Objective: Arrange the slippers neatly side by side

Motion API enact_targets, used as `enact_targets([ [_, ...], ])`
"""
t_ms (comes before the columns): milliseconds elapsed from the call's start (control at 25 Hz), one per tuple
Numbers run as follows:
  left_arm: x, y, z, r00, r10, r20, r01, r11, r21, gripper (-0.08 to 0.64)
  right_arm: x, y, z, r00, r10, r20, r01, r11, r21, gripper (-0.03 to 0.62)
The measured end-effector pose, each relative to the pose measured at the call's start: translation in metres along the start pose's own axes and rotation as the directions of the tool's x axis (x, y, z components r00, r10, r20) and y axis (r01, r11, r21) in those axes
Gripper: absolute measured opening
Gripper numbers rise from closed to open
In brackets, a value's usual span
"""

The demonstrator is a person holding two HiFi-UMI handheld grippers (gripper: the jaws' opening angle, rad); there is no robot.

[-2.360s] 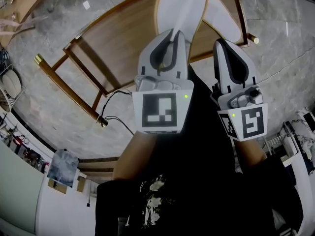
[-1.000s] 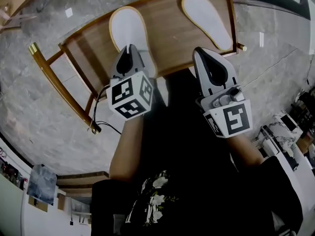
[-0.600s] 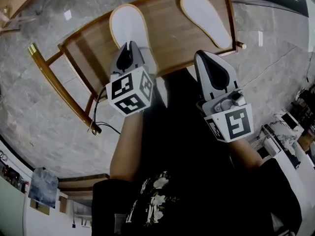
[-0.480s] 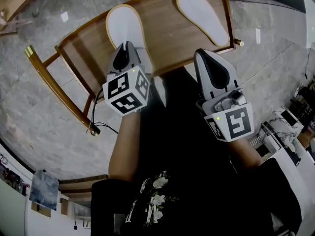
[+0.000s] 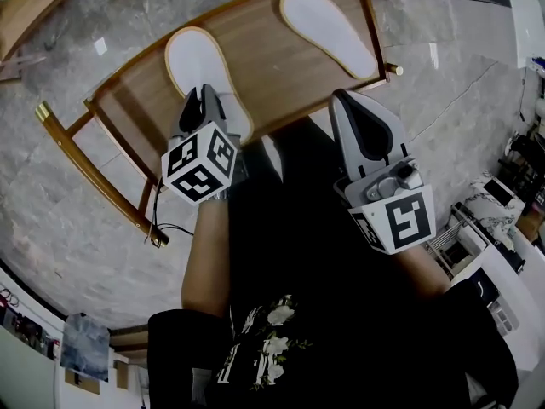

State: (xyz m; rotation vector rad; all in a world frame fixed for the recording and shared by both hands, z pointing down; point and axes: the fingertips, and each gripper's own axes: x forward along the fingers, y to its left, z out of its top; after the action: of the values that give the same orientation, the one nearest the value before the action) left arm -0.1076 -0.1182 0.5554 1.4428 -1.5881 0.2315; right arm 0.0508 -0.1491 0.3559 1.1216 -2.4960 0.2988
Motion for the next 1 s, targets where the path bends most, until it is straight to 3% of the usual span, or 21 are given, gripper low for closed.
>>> enact_targets([
  [280, -0.004, -0.008, 0.004, 1.0, 0.018, -0.02, -0.017, 1.0, 0.025, 0.11, 0.005, -0.035, -0.005, 0.999, 0.044, -0.018, -0.044, 0.999, 0.007, 0.0],
  [360, -0.011, -0.012, 0.009, 0.999, 0.039, -0.007, -0.039, 0.999, 0.03, 0.115, 0.013, -0.051, -0.012, 0.997, 0.072, -0.035, -0.071, 0.997, 0.036, 0.061],
  [560, -0.028, -0.017, 0.012, 0.99, 0.139, 0.031, -0.14, 0.989, 0.039, 0.117, 0.043, -0.089, -0.039, 0.983, 0.142, -0.114, -0.147, 0.988, -0.038, 0.108],
  [720, -0.042, -0.02, 0.0, 0.974, 0.221, 0.046, -0.222, 0.975, 0.004, 0.116, 0.066, -0.119, -0.057, 0.969, 0.19, -0.155, -0.196, 0.98, -0.022, 0.121],
  [1000, -0.067, -0.027, -0.023, 0.938, 0.34, 0.071, -0.336, 0.94, -0.062, 0.1, 0.093, -0.146, -0.113, 0.908, 0.282, -0.309, -0.295, 0.955, 0.003, 0.14],
])
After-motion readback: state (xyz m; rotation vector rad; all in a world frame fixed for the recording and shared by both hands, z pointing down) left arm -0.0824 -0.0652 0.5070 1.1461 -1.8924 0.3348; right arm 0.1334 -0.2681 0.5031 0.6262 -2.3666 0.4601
